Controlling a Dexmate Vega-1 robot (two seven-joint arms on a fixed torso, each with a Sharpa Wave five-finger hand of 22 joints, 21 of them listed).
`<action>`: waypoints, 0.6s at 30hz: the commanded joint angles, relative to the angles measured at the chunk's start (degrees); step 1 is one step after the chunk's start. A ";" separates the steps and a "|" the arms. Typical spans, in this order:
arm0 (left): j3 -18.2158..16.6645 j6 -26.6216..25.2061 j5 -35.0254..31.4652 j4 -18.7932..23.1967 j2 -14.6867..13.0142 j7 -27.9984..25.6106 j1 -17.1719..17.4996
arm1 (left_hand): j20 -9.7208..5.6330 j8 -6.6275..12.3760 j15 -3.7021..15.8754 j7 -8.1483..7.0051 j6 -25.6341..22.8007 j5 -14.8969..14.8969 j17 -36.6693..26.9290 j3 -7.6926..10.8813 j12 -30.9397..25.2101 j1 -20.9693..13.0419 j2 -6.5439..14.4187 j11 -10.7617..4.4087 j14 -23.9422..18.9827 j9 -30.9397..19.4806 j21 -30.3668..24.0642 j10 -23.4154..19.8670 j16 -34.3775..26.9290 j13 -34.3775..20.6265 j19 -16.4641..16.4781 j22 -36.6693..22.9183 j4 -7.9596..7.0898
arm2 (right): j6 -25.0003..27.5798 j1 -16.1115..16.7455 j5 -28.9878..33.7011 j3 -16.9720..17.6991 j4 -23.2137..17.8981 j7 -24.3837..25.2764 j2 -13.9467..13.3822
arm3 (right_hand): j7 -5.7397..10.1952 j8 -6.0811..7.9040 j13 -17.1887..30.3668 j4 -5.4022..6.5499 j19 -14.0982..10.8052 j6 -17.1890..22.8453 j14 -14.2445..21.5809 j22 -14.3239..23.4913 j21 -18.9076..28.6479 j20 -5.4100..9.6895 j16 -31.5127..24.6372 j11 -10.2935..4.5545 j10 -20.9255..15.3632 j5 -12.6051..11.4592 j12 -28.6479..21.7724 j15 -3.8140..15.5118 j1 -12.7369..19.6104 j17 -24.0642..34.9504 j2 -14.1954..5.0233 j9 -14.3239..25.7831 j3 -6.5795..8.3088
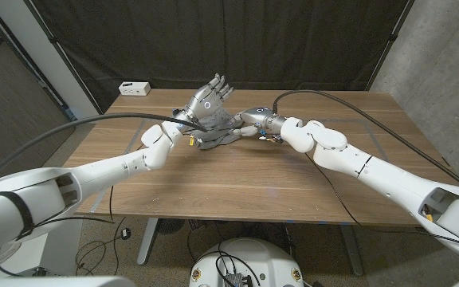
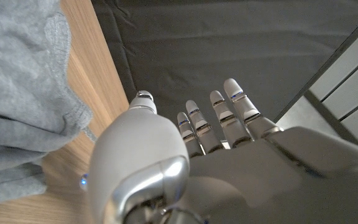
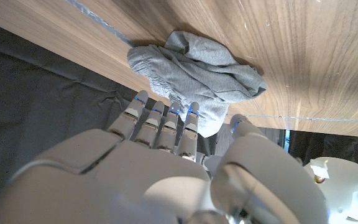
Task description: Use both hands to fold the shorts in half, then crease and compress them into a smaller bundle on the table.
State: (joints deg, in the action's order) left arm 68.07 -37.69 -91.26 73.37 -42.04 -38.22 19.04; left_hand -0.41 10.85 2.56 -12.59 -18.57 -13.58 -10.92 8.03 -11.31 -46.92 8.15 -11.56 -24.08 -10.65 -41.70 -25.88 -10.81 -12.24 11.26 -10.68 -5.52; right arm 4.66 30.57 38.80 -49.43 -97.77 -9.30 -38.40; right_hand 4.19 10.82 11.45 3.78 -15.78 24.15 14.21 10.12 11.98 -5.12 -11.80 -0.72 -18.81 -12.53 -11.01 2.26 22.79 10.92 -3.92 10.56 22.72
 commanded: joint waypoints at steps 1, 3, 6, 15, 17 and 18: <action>-11.81 -1.40 9.28 13.61 -2.46 2.38 10.57 | 0.62 0.19 9.38 -0.12 -0.58 0.16 -0.07 -0.21 -0.47 1.31 -0.22 0.20 0.56 -0.16 0.19 0.24 -0.35 -0.06 0.21 0.00 -0.88 | 5.34 5.55 -2.14 5.07 -4.49 3.44 -1.19 | -0.06 0.23 -0.03 -0.31 -0.67 0.44 0.37 0.21 0.44 0.30 0.18 -0.05 -0.04 -0.32 -0.23 2.23 0.74 0.18 -0.05 0.17 0.17; -14.08 -1.32 12.15 16.00 -2.49 2.52 12.73 | 0.69 0.18 9.24 -0.12 -0.62 0.21 -0.08 -0.31 -0.44 1.62 -0.25 0.37 0.63 -0.15 0.25 0.36 -0.35 -0.04 0.13 0.00 -1.03 | 5.39 6.09 -4.25 6.16 -4.20 4.07 -0.87 | -0.04 0.25 -0.02 -0.33 -0.76 0.48 0.42 0.21 0.46 0.37 0.16 -0.02 -0.09 -0.36 -0.26 2.28 0.76 0.19 -0.17 0.17 0.25; -17.12 -1.00 15.76 19.34 -2.73 2.82 15.63 | 0.99 0.17 8.91 -0.12 -0.70 0.35 -0.10 -0.50 -0.41 2.36 -0.16 0.60 0.97 -0.14 0.41 0.59 -0.30 0.01 -0.10 0.00 -1.39 | 5.12 6.94 -7.23 7.68 -3.57 5.82 -0.36 | -0.05 0.26 -0.02 -0.36 -0.84 0.49 0.45 0.21 0.47 0.37 0.14 -0.09 -0.18 -0.41 -0.30 2.28 0.78 0.21 -0.35 0.18 0.36; -25.81 1.14 27.86 27.29 -2.28 2.25 23.21 | 1.10 0.26 8.25 -0.10 -1.21 0.60 -0.09 -0.67 -0.30 3.34 0.03 1.23 1.67 -0.12 0.74 1.18 -0.18 0.09 -0.62 -0.02 -1.79 | 2.10 8.41 -17.63 11.27 -0.65 10.09 1.40 | -0.18 0.27 -0.02 -0.53 -0.93 0.53 0.51 0.22 0.44 0.45 0.12 -0.01 -0.22 -0.55 -0.33 2.16 0.98 0.24 -0.96 0.18 0.77; -27.52 1.88 30.55 28.73 -2.30 2.30 24.70 | 1.38 0.22 7.87 -0.10 -1.23 0.69 -0.07 -0.67 -0.28 3.58 0.12 1.79 1.84 -0.11 0.89 1.37 -0.18 0.12 -0.90 -0.03 -1.85 | 0.70 8.68 -21.52 12.38 0.44 10.11 1.95 | -0.33 0.27 -0.02 -0.64 -0.96 0.52 0.49 0.22 0.43 0.45 0.13 0.01 -0.23 -0.58 -0.33 2.12 1.09 0.23 -1.11 0.19 0.91; -28.33 2.27 31.85 29.33 -2.28 2.26 25.39 | 1.35 0.20 7.83 -0.10 -1.21 0.71 -0.07 -0.66 -0.25 3.63 0.14 1.97 1.88 -0.10 0.91 1.48 -0.17 0.13 -0.94 -0.03 -1.85 | 0.21 8.84 -22.63 12.75 0.80 10.66 2.16 | -0.37 0.28 -0.02 -0.66 -0.96 0.55 0.50 0.22 0.43 0.47 0.13 0.01 -0.23 -0.59 -0.34 2.12 1.12 0.23 -1.16 0.19 0.95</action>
State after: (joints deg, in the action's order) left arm 49.24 -38.03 -72.42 93.81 -44.23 -35.83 36.09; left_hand 0.64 10.85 2.47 -12.48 -19.28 -12.96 -10.94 7.41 -11.31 -43.90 8.30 -10.12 -22.34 -10.66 -40.92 -24.44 -10.81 -11.97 10.42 -10.68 -6.94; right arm 8.04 37.20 28.15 -41.24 -99.79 -2.68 -38.09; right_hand 4.19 10.82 11.45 3.31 -16.29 24.15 14.21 10.29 11.98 -4.60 -11.80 -0.72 -18.82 -12.53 -11.01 2.26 23.41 11.08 -4.54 10.56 23.19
